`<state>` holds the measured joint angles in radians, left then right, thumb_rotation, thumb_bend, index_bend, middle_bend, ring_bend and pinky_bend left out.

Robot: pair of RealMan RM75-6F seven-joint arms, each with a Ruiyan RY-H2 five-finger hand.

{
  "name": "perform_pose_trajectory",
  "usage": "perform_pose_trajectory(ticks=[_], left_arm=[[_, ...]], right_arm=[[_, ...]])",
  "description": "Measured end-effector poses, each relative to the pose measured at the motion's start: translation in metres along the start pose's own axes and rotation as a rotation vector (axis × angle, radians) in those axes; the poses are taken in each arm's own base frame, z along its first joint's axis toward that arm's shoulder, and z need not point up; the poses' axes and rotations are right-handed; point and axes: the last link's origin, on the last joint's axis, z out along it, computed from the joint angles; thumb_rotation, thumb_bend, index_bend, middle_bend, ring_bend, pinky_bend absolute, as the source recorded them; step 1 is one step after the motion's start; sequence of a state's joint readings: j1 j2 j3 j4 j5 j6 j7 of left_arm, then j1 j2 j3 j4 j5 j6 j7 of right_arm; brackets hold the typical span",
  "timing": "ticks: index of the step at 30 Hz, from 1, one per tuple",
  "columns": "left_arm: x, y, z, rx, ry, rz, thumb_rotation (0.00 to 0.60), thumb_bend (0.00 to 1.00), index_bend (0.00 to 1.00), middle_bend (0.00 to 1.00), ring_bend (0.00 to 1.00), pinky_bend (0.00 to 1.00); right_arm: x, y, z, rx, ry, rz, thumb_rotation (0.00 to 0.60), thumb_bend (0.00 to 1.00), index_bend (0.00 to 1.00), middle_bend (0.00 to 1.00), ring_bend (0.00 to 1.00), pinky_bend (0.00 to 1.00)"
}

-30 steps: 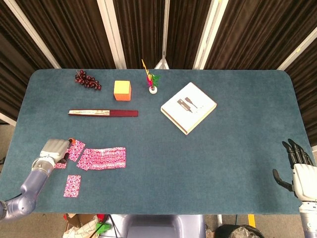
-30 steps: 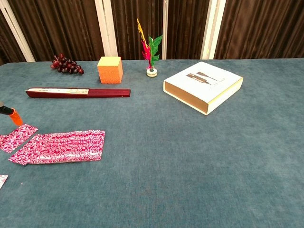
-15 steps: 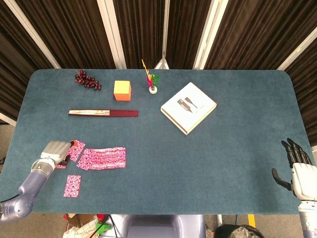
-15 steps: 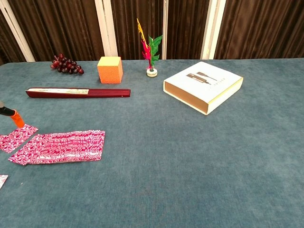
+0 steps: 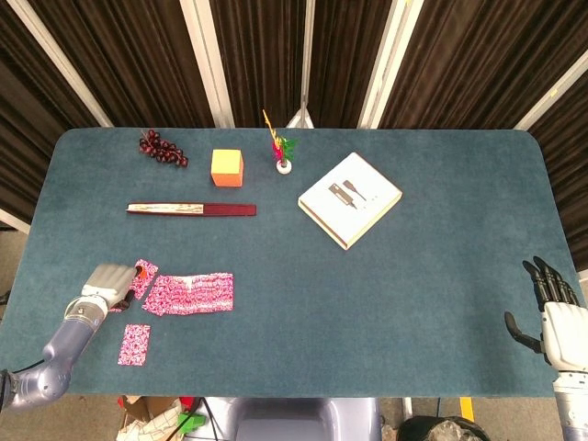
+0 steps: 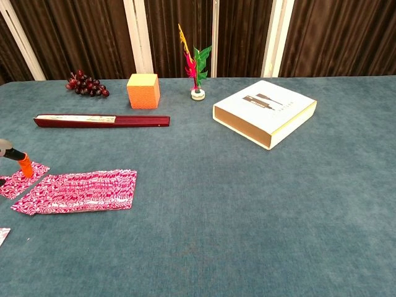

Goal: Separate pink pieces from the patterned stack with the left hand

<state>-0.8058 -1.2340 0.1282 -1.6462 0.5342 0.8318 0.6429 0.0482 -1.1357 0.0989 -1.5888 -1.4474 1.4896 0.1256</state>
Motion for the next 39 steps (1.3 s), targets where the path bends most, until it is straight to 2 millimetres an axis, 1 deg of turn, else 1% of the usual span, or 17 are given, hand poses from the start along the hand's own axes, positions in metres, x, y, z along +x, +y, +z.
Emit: perform_pose_trajectory(ticks=[5, 9, 13, 16, 29, 39], left_arm=[[0.004, 0.0, 0.006, 0.016, 0.005, 0.009, 0.6, 0.75, 0.22, 0.89, 0.74, 0.77], [0.006, 0.001, 0.014, 0.029, 0.009, 0.024, 0.6, 0.75, 0.22, 0.89, 0.74, 0.77], [0.008, 0.005, 0.023, 0.032, 0.008, 0.035, 0.6, 0.75, 0.22, 0.89, 0.74, 0.77], [0.01, 0.006, 0.025, 0.034, 0.011, 0.041, 0.6, 0.75, 0.22, 0.89, 0.74, 0.77], [0.014, -0.006, 0.027, 0.086, 0.05, 0.09, 0.6, 0.75, 0.22, 0.89, 0.74, 0.77], [0.016, -0.021, 0.033, 0.164, 0.095, 0.172, 0.6, 0.75, 0.2, 0.89, 0.74, 0.77]], right_arm=[[0.0, -0.001, -0.001, 0.002, 0.001, 0.001, 0.6, 0.39, 0.08, 0.06, 0.08, 0.17], [-0.001, -0.001, -0.003, 0.002, 0.001, 0.0, 0.6, 0.39, 0.08, 0.06, 0.08, 0.17], [0.001, -0.001, 0.0, -0.001, 0.0, 0.003, 0.6, 0.39, 0.08, 0.06, 0.08, 0.17], [0.001, -0.002, 0.001, 0.001, -0.001, 0.005, 0.6, 0.39, 0.08, 0.06, 0.09, 0.17], [0.0, -0.001, 0.0, 0.0, -0.004, 0.017, 0.6, 0.39, 0.08, 0.06, 0.08, 0.17], [0.001, -0.002, 0.0, -0.007, -0.009, 0.026, 0.6, 0.39, 0.08, 0.06, 0.08, 0.17]])
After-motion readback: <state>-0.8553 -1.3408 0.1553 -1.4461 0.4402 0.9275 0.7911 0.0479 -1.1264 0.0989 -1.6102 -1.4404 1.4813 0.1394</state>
